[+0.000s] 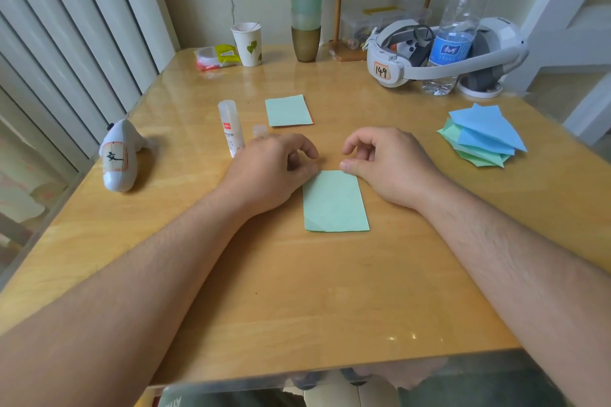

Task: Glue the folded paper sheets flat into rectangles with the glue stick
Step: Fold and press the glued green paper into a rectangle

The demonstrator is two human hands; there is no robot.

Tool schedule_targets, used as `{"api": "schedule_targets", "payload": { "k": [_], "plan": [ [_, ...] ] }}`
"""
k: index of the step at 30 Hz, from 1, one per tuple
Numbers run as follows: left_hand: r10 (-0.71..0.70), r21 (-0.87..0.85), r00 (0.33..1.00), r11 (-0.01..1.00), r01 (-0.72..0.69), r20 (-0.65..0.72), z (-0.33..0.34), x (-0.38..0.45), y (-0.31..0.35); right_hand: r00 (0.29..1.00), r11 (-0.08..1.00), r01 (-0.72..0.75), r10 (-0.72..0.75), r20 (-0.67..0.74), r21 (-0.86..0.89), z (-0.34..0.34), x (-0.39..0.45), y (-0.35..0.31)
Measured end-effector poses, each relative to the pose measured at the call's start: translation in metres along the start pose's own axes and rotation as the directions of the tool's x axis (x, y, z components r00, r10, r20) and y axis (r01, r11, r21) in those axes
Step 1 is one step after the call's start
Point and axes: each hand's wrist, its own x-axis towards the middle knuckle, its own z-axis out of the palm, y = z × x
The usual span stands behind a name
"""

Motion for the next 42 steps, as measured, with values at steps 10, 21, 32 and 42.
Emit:
{"api": "schedule_targets", "payload": {
  "k": [10, 21, 32, 42],
  "plan": [
    [0.067, -0.158, 0.956, 0.987, -0.022, 0.285, -0.025, -0.009, -0.007, 0.991, 1.000, 0.019, -0.022, 0.135, 0.023, -0.014, -0.009, 0.001],
    [0.130, -0.017, 0.884, 0.990, -0.138, 0.449, -0.037, -0.024, -0.001, 0.908, 0.999, 0.049, -0.044, 0.417, -0.001, -0.035, -0.020, -0.004],
    [0.148, -0.061, 0.868, 0.989, -0.136, 0.473, -0.041, -0.026, 0.003, 0.891, 0.995, 0.056, -0.084, 0.447, 0.077, -0.040, -0.024, -0.003],
    [0.267, -0.099, 0.882, 0.964, -0.248, 0.388, -0.041, -0.027, 0.000, 0.939, 0.974, 0.035, -0.109, 0.325, 0.224, -0.030, -0.018, 0.010]
  ]
}}
